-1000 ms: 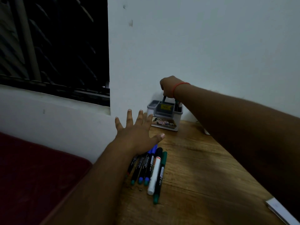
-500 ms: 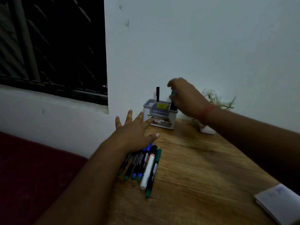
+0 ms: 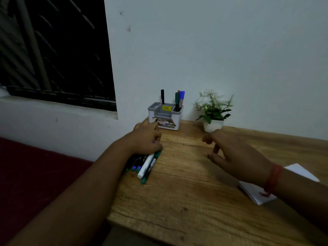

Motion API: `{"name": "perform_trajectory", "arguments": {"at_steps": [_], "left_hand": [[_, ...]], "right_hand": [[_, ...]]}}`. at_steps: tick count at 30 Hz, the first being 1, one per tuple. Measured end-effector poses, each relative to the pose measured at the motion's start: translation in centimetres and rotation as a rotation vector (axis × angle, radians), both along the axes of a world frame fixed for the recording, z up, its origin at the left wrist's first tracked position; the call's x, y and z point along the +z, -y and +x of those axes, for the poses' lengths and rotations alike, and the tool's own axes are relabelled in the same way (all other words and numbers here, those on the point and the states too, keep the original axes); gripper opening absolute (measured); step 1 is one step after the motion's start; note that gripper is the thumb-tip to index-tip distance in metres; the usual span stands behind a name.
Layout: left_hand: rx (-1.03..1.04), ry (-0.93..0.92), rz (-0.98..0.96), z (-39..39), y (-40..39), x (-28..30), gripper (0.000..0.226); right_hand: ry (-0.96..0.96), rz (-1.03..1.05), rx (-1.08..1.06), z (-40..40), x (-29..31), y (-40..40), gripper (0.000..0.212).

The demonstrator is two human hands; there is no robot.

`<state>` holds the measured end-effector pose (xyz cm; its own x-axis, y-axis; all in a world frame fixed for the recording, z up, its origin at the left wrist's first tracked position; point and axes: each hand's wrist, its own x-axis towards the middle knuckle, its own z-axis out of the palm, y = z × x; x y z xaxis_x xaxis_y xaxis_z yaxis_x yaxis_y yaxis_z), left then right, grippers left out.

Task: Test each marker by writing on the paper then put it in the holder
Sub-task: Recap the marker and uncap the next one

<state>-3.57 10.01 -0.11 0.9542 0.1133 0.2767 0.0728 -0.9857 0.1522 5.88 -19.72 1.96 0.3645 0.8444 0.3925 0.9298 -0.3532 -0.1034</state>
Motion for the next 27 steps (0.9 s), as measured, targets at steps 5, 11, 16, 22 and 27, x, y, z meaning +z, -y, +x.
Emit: {"name": "perform_trajectory", "arguments": {"at_steps": [5, 11, 16, 22, 27], "left_hand": [[0.094, -0.098, 0.167, 1.0, 1.4, 0.8, 0.031], [0.243, -0.334, 0.309, 2.7, 3.5, 2.0, 0.035], [0.414, -0.502, 0.255, 3.0, 3.9, 3.5, 0.044], [0.434, -0.562, 0.261, 3.2, 5.8, 3.0, 0.049], [0.332, -0.296, 0.172, 4.2, 8.9, 3.7, 0.032]], "right_hand": [[-0.026, 0.03, 0.002, -0.5, 0.2, 4.6, 0.039], [-0.125, 0.114, -0.069, 1.0, -1.2, 7.7, 0.026], [-0.165, 0.134, -0.064, 2.1, -1.1, 8.6, 0.023], [-0.183, 0.102, -0.018, 2.1, -1.5, 8.5, 0.022], [-0.199, 0.091, -0.012, 1.7, -1.7, 8.2, 0.022]]}}
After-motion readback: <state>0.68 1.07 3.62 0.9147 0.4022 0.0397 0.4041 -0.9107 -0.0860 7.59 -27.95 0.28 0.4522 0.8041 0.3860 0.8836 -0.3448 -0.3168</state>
